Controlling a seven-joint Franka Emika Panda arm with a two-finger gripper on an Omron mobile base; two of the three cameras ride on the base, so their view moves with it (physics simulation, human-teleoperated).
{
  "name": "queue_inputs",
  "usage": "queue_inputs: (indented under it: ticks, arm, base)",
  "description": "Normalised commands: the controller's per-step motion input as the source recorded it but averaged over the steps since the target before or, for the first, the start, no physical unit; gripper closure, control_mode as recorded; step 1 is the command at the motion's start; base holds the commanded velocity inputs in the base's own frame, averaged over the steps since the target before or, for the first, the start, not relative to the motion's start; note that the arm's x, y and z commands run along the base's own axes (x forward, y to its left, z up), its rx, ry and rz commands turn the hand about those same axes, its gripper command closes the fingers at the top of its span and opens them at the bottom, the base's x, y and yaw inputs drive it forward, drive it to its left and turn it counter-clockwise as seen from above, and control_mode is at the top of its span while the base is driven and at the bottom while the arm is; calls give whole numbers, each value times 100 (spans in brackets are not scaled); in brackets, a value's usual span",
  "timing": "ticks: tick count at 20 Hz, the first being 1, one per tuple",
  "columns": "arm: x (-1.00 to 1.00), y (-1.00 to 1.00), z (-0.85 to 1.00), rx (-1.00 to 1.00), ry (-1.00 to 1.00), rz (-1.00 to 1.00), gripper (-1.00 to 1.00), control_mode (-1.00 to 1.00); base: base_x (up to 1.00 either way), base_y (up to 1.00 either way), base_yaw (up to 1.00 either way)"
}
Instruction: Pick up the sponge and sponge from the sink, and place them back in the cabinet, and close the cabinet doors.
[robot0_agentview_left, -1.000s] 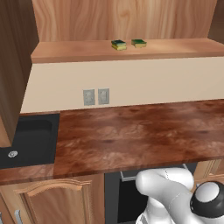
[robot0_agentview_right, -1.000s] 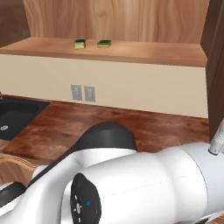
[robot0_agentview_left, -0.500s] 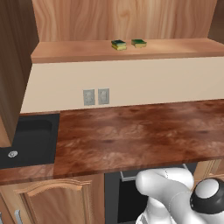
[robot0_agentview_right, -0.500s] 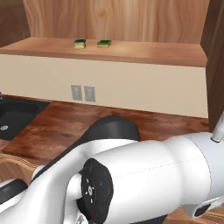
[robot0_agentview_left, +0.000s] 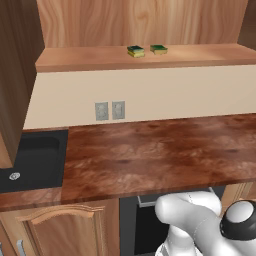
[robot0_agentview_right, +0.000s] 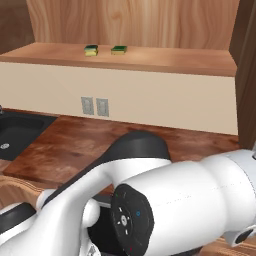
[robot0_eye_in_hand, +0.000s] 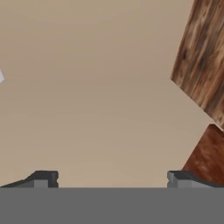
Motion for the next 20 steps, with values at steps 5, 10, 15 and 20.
queue_inputs:
  ticks: [5, 10, 15, 20]
  arm:
    - [10, -9, 0, 0, 0, 4, -100, -100]
    - [19, -6, 0, 0, 4, 3, -100, -100]
    - [18, -14, -8, 0, 5, 4, -100, -100]
    - [17, -15, -8, 0, 5, 6, -100, -100]
  base:
    - [0, 0, 0]
    - [0, 0, 0]
    - [0, 0, 0]
    - [0, 0, 0]
